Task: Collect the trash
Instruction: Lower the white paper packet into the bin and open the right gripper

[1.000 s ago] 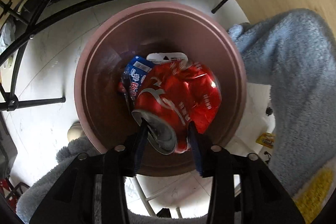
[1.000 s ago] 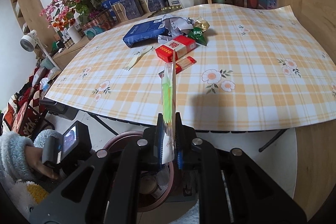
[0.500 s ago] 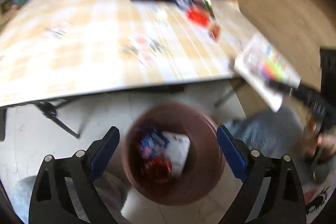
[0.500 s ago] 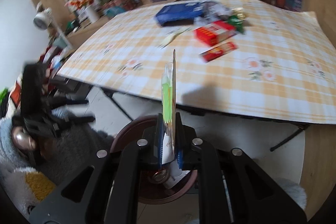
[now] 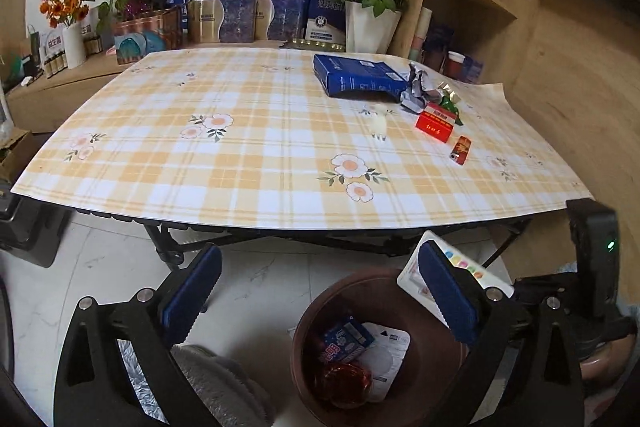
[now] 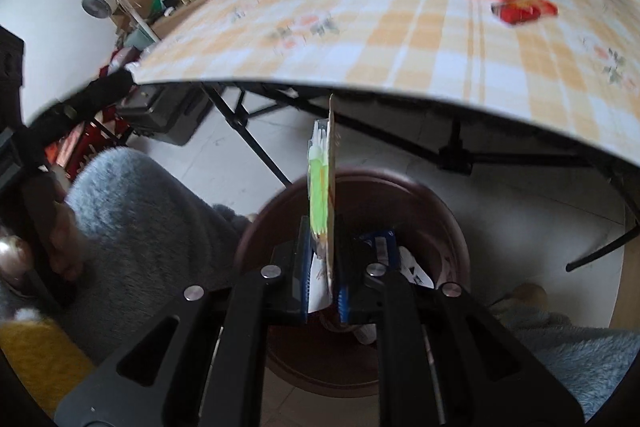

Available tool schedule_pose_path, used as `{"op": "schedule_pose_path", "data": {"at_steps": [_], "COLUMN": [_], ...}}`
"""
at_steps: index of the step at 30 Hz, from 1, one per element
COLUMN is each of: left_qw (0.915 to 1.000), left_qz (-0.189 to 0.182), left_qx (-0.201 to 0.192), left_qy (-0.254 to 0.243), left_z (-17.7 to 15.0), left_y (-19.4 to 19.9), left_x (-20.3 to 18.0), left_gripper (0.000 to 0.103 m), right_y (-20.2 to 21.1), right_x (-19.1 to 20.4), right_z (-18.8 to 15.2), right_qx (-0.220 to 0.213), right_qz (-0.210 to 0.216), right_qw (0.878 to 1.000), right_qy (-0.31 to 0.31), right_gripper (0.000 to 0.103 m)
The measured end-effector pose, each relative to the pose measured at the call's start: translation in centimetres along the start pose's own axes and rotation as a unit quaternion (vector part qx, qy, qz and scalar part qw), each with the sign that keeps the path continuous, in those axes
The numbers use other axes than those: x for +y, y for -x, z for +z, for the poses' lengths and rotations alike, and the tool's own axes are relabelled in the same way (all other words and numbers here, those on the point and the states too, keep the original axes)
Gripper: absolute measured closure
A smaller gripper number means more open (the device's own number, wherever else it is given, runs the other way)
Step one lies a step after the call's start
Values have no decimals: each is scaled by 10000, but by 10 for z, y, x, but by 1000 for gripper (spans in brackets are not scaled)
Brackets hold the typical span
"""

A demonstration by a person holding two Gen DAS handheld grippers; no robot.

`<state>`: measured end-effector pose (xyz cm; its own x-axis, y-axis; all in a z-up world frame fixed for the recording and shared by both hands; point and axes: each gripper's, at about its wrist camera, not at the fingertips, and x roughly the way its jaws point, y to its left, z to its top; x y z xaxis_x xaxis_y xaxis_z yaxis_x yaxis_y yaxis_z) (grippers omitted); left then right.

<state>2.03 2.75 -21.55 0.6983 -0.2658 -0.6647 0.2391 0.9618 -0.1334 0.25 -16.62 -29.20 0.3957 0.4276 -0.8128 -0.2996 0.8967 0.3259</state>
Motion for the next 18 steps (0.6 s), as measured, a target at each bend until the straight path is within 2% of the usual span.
{"op": "schedule_pose_path", "data": {"at_steps": [8, 18], "left_qw": [9997, 9994], "left_qz": [23, 98], "left_qx": [114, 184], "left_qy": [227, 276], "left_z": [-2, -3], "left_y": [-9, -11], "left_x": [6, 9], "left_gripper": [7, 7], "right_y": [-29, -33], "right_x": [-6, -15], "right_z": [-8, -9], "right_qx": [336, 386], "right_qz": [-315, -519], "right_qw": [9989, 9978], "right_qy": [-32, -169], "right_gripper": [89, 88]}}
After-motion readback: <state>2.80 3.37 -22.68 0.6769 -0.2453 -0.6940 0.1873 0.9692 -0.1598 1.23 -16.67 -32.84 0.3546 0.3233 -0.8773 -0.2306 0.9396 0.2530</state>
